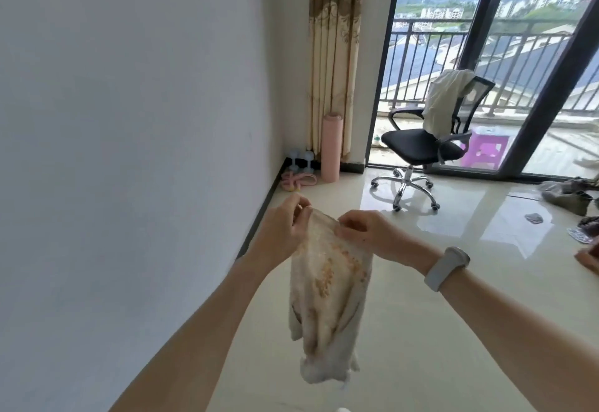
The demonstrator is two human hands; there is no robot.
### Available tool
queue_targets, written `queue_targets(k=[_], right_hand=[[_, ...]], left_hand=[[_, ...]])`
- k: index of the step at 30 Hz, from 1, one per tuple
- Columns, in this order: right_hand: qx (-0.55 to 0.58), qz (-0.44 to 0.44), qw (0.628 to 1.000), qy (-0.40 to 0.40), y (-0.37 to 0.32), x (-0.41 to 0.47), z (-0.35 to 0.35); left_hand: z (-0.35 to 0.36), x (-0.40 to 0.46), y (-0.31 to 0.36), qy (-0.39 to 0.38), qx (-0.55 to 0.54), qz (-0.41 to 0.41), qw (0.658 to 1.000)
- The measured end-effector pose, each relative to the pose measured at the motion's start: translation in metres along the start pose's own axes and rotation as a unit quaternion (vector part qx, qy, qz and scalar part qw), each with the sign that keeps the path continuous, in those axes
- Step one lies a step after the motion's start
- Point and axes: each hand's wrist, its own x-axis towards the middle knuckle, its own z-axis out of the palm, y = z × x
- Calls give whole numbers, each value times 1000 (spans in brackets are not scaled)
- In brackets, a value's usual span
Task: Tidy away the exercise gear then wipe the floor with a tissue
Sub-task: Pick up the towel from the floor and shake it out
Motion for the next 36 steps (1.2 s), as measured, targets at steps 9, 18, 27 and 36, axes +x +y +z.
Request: queue_targets(k=[9,18,27,36], right_hand=[[-54,-38,998,-17,60,260,-127],[-82,-96,988,89,84,522,-241],[-74,-184,966,166,34,788,-357],[-71,-286,943,153,12,1024,-422]], left_hand=[[20,283,-51,21,-25,-106,994],[-7,535,-124,-52,52,-34,997],[-76,815,-166,-35,86,1,996],[-135,992,-215,-33,22,-66,997]])
